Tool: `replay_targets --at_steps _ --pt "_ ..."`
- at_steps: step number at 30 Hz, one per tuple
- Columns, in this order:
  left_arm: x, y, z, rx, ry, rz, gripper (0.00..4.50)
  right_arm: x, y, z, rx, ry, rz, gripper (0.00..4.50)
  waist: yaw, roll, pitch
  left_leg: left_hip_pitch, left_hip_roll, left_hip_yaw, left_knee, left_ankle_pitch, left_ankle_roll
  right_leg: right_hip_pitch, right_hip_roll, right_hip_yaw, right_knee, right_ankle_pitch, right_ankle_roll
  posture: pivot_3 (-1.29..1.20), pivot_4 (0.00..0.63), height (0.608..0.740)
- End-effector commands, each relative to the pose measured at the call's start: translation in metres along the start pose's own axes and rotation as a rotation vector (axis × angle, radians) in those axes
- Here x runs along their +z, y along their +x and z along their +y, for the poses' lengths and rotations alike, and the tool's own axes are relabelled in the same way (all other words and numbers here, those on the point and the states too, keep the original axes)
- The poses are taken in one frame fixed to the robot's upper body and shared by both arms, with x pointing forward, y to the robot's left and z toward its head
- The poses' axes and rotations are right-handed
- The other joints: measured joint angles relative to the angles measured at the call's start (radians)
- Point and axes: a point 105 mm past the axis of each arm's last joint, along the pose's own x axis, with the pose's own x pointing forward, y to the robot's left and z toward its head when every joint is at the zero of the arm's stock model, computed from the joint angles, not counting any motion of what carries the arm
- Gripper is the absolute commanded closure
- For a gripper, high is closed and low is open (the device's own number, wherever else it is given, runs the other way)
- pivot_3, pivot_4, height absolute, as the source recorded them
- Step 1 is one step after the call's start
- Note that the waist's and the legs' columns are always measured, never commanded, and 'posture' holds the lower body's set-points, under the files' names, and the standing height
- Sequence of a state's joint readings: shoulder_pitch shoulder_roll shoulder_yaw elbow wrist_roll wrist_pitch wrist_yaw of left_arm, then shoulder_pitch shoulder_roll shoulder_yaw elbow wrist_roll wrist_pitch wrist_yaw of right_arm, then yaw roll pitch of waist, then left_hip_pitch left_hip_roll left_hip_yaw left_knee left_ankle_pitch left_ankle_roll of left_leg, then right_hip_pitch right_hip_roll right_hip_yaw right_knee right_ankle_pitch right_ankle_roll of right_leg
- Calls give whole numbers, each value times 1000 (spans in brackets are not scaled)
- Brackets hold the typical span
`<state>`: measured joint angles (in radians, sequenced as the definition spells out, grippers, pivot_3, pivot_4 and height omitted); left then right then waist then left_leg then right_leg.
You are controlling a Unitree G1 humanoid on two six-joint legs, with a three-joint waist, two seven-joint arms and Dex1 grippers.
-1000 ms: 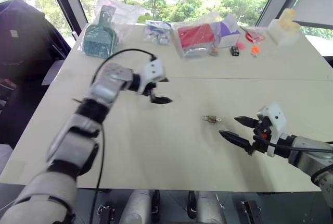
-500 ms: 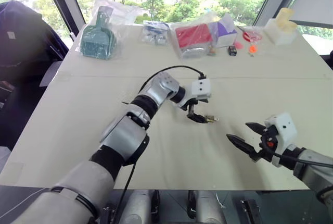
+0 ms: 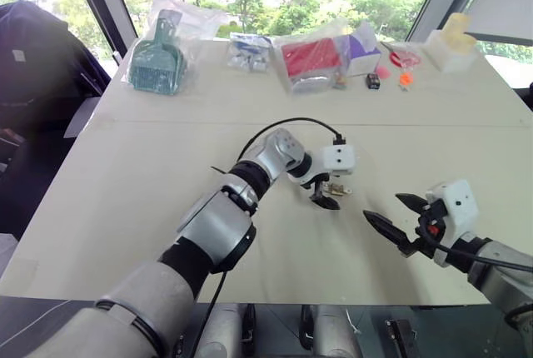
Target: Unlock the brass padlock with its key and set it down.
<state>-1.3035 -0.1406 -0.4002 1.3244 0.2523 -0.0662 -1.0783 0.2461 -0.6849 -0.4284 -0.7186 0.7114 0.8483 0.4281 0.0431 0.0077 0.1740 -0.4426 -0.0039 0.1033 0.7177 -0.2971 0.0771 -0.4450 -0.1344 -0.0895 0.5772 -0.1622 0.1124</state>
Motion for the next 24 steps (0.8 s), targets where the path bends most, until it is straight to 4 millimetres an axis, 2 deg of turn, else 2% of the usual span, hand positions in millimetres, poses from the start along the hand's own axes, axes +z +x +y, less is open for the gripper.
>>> replay_targets --at_steps 1,7,12,14,19,21,24 --pt "-12 5 -1 27 -1 75 1147 7 0 5 4 -12 -33 0 0 -1 -1 0 0 0 0 0 0 1 0 0 0 0 0 0 150 735" --pt "-21 9 -7 4 -11 95 3750 4 0 6 5 0 -28 0 -2 -1 -1 1 0 0 1 0 0 2 0 0 0 0 0 0 150 735" --pt "-24 0 -6 -24 15 99 3771 6 3 5 15 9 -31 0 -3 -2 -2 1 0 0 1 0 0 2 0 0 0 0 0 0 150 735" --pt "-18 -14 5 12 50 57 3771 9 6 4 17 34 -44 0 -9 -2 -1 1 0 0 1 0 0 1 0 0 0 0 0 0 150 735" --pt "24 -73 39 215 246 -232 3771 41 14 11 108 204 -224 0 -29 -1 -1 0 2 0 -2 0 0 -3 1 0 2 0 0 0 150 735" --pt "31 -91 43 254 279 -295 3771 50 17 13 141 242 -257 0 -27 -1 -1 -1 2 0 -2 1 -1 -4 0 0 3 1 2 0 150 735" --pt "36 -128 44 349 410 -359 3771 65 28 10 160 360 -319 0 -27 -1 -1 -1 0 0 -2 1 -1 -3 -1 0 2 2 2 0 150 735"
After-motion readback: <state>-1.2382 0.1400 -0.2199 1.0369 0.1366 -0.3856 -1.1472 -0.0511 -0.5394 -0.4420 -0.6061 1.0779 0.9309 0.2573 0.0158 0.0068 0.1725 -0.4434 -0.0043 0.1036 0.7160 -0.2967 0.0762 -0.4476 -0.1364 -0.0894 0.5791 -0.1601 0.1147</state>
